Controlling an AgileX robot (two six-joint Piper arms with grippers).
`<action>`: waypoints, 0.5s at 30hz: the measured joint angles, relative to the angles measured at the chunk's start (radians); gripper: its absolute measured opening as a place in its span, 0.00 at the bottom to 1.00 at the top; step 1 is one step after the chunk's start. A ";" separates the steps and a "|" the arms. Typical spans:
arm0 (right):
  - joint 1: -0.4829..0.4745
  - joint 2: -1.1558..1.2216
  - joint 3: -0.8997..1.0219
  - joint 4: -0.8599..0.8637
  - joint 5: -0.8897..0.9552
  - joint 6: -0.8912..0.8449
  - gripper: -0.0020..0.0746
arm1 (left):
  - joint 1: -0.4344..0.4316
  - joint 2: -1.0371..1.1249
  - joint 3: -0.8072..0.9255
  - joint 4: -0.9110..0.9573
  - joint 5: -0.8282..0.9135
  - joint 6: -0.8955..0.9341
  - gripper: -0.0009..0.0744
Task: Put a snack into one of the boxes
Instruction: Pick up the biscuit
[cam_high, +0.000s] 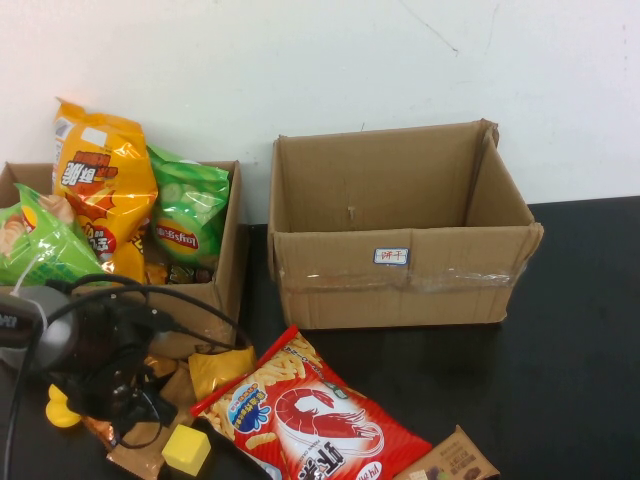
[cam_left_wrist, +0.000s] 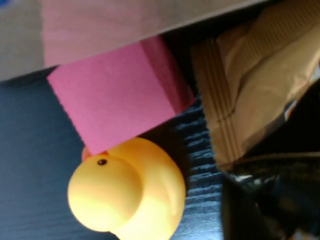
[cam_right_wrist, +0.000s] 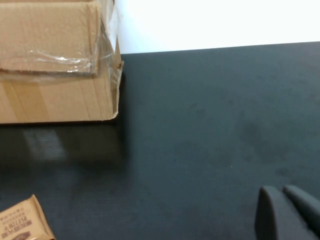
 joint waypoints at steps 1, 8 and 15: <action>0.000 0.000 0.000 0.000 0.000 0.000 0.02 | 0.000 0.000 -0.002 0.007 0.000 -0.008 0.30; 0.000 0.000 0.000 0.000 0.000 0.000 0.02 | -0.032 -0.091 -0.002 0.022 0.094 -0.047 0.12; 0.000 0.000 0.000 0.000 0.000 0.019 0.02 | -0.207 -0.398 -0.002 -0.043 0.214 -0.041 0.12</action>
